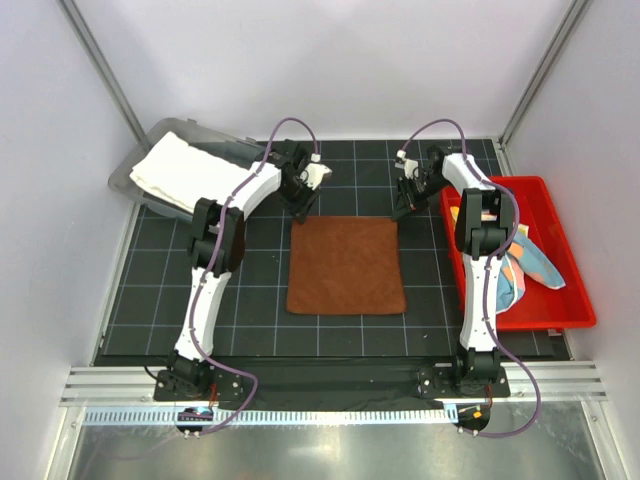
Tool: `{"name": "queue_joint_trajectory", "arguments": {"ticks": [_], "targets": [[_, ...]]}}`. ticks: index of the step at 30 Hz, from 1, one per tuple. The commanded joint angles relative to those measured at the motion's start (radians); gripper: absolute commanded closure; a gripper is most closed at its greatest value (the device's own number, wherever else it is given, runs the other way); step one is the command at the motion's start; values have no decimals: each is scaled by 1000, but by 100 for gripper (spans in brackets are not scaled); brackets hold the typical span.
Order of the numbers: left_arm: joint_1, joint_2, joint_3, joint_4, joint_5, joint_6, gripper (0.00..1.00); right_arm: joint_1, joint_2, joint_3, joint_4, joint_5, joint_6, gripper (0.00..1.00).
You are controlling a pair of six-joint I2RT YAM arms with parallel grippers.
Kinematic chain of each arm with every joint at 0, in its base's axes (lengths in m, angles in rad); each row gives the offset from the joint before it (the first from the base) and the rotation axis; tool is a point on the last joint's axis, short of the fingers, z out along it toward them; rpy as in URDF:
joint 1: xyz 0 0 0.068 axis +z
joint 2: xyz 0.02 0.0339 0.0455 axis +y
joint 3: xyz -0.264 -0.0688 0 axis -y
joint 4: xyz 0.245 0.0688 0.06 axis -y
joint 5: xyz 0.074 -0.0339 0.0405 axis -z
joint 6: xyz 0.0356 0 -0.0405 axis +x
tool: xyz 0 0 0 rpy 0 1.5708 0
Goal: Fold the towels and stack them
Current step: Fold the towel
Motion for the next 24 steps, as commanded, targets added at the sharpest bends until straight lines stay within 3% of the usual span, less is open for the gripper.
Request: {"name": "queue_joint_trajectory", "arguments": {"ticks": [1, 2, 5, 7, 16, 24], "targets": [[21, -9, 21, -65, 44, 23, 63, 0, 5, 26, -24, -11, -25, 81], [21, -11, 21, -67, 53, 27, 65, 1, 4, 28, -21, -11, -25, 89], [23, 1, 33, -77, 77, 32, 87, 1, 0, 34, -15, -14, -22, 99], [23, 29, 73, -94, 78, 30, 100, 1, -9, 39, -2, -1, -5, 99], [38, 17, 92, 25, -50, -54, 100, -1, -101, -7, 267, 92, 117, 99], [43, 5, 86, 54, -94, -71, 100, -1, -99, 5, 294, 88, 145, 99]]}}
